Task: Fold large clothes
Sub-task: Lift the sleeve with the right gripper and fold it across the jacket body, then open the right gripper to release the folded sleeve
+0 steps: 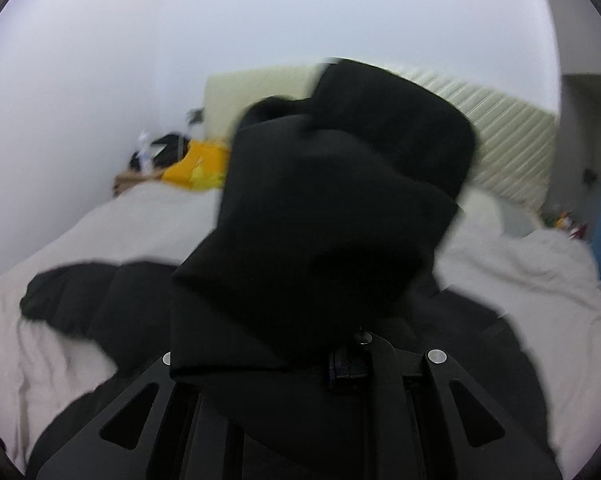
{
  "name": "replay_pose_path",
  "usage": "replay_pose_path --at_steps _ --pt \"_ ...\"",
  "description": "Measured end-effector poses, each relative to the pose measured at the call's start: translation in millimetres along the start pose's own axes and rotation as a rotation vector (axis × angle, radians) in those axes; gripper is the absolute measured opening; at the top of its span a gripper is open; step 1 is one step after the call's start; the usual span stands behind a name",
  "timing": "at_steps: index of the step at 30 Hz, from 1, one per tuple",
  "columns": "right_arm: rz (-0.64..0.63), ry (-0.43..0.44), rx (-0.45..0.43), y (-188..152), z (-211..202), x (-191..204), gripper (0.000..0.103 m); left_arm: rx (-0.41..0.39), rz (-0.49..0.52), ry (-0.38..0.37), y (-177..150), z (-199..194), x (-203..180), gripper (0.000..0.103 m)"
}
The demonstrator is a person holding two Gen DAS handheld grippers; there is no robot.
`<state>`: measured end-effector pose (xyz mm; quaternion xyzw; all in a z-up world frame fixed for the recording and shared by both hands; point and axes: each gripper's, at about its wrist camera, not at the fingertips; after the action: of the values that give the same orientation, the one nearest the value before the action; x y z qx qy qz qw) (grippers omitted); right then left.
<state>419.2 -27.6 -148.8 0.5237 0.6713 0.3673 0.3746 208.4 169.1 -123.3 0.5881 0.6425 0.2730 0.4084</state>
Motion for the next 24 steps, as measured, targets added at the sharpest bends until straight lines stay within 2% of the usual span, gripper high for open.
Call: replay_pose_path --at_steps 3,8,13,18,20,23,24 --pt "-0.011 0.053 0.087 -27 24 18 0.014 -0.001 -0.005 0.001 0 1 2 0.103" --pt "-0.079 0.056 0.165 -61 46 48 0.014 0.004 -0.018 -0.005 -1 4 4 0.103" --pt "-0.110 0.058 0.248 -79 67 58 0.014 0.016 -0.023 -0.017 -3 6 4 0.103" --pt "-0.112 0.061 0.267 -91 67 61 0.015 0.015 -0.014 -0.020 -4 6 2 0.103" --pt "-0.093 0.089 0.267 -88 62 57 0.018 0.017 -0.018 -0.017 -4 7 3 0.103" --pt "-0.047 0.131 0.242 -81 52 47 0.029 0.015 -0.033 -0.017 -3 7 5 0.103" --pt "-0.034 0.151 0.237 -79 49 44 0.041 0.014 -0.036 -0.017 -3 8 6 0.103"
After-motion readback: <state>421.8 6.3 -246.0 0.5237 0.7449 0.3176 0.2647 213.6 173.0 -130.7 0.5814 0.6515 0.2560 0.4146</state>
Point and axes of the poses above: each gripper's, at about its wrist camera, not at the fingertips, and z roughly the way its jaws point, x to its left, y to its top, and after that the axes turned 13 degrees about -y, right-handed
